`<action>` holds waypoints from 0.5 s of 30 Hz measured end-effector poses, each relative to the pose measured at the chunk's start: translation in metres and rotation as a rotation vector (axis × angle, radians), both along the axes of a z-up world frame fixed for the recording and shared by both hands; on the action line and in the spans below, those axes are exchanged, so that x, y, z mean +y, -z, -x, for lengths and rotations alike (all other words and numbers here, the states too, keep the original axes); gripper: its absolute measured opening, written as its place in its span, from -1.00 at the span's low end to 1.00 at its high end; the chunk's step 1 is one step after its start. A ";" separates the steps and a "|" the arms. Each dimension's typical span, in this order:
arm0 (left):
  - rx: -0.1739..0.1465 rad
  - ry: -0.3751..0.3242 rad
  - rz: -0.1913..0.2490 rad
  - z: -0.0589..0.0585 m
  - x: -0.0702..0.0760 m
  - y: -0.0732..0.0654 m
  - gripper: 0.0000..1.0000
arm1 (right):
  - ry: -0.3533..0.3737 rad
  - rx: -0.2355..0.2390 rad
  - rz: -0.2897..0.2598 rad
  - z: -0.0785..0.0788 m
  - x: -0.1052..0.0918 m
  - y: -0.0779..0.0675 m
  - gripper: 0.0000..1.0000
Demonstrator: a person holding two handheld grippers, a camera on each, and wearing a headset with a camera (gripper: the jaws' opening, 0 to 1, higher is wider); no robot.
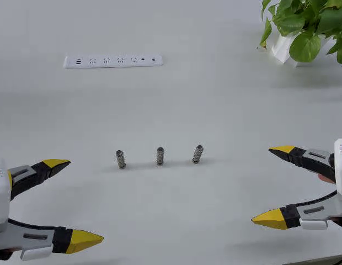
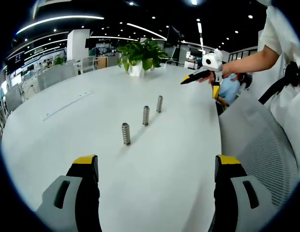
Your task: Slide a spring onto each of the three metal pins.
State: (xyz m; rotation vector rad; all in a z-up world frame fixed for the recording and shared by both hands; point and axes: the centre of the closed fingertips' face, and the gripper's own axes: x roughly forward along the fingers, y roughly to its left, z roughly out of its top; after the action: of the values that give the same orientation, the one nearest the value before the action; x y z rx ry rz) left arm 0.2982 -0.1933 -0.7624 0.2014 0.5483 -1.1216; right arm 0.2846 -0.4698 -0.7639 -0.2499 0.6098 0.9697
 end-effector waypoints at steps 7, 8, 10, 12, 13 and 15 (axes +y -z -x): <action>0.004 0.002 -0.001 0.001 0.000 0.000 0.99 | -0.004 0.002 0.001 0.000 0.000 0.000 0.98; 0.005 0.002 0.000 0.001 0.000 0.000 0.99 | -0.005 0.001 0.002 0.000 0.000 0.000 0.98; 0.005 0.004 -0.001 0.001 0.000 0.001 0.99 | -0.004 0.001 0.001 0.000 0.000 0.000 0.98; 0.005 0.007 -0.001 0.001 -0.001 0.001 0.99 | -0.004 0.001 0.001 0.001 0.001 0.000 0.98; 0.006 0.008 -0.002 0.001 -0.001 0.001 0.98 | -0.005 0.001 0.001 0.001 0.001 -0.001 0.98; 0.005 0.010 -0.001 0.001 -0.002 0.000 0.99 | -0.006 0.001 0.003 0.001 0.001 -0.001 0.98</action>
State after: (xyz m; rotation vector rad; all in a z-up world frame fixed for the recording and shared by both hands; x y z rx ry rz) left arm 0.2975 -0.1948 -0.7623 0.2023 0.5522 -1.1317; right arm 0.2836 -0.4687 -0.7632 -0.2541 0.6115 0.9746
